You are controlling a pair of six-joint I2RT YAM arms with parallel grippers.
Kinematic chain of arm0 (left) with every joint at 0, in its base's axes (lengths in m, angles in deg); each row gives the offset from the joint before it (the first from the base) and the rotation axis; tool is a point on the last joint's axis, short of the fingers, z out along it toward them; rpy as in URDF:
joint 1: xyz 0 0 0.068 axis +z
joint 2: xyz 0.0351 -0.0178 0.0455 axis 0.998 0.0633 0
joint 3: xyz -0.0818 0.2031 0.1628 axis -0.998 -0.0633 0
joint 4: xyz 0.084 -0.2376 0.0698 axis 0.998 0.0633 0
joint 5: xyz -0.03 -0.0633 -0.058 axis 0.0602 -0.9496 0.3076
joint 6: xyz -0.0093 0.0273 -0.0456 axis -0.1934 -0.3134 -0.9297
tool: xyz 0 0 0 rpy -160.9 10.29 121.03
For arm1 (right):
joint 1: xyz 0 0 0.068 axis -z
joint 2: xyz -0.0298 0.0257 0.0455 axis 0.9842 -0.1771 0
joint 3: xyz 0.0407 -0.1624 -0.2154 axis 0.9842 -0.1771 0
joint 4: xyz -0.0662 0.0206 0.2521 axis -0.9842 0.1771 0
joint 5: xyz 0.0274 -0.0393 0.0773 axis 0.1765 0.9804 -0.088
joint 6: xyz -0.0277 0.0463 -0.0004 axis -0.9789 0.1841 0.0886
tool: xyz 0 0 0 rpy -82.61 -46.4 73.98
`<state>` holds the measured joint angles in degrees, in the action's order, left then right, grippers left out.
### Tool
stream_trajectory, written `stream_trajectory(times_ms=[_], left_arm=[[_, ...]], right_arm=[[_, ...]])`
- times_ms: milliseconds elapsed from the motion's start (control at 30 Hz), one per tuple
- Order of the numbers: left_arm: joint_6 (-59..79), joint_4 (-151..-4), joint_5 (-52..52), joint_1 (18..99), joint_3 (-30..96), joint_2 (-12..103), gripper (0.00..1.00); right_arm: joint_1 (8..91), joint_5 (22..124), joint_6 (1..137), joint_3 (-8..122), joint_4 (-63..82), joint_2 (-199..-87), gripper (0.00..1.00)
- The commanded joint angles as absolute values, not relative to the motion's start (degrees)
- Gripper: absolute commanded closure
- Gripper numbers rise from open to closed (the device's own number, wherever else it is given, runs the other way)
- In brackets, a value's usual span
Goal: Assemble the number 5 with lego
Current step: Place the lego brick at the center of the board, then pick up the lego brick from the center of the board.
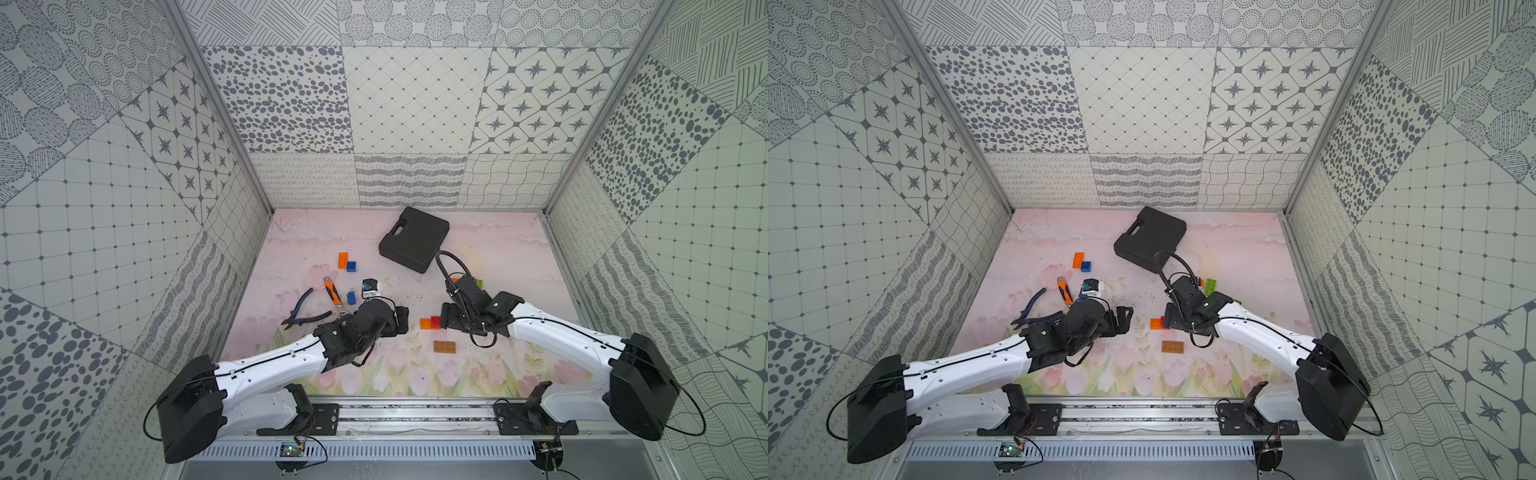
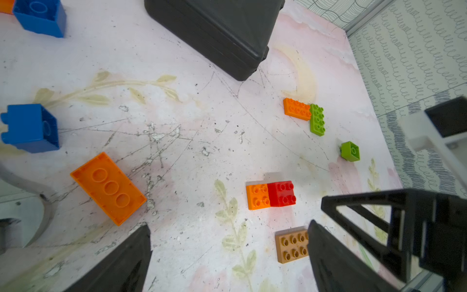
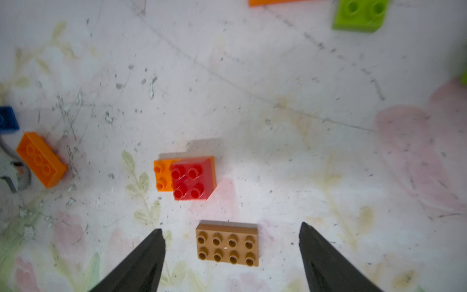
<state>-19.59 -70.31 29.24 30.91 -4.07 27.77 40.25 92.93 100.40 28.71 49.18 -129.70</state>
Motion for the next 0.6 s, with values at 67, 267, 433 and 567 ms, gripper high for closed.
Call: stream_trajectory(times_ms=[67, 267, 433, 567], left_arm=[[-10.53, -69.00, 18.71, 30.94, 4.72, 37.01, 0.00], [-6.70, -65.31, 13.93, 28.76, 14.95, 47.46, 0.00], [-6.23, -64.90, 11.71, 27.66, 19.03, 52.41, 0.00], [-6.25, -64.93, 10.93, 27.58, 19.92, 53.68, 0.00]], right_arm=[[55.25, 91.56, 92.75, 26.14, 48.89, -127.85, 0.15], [72.35, 83.95, 83.92, 28.18, 47.02, -132.58, 0.21], [77.96, 78.43, 80.13, 32.67, 46.73, -139.94, 0.28], [78.65, 80.35, 78.58, 34.49, 46.38, -142.94, 0.29]])
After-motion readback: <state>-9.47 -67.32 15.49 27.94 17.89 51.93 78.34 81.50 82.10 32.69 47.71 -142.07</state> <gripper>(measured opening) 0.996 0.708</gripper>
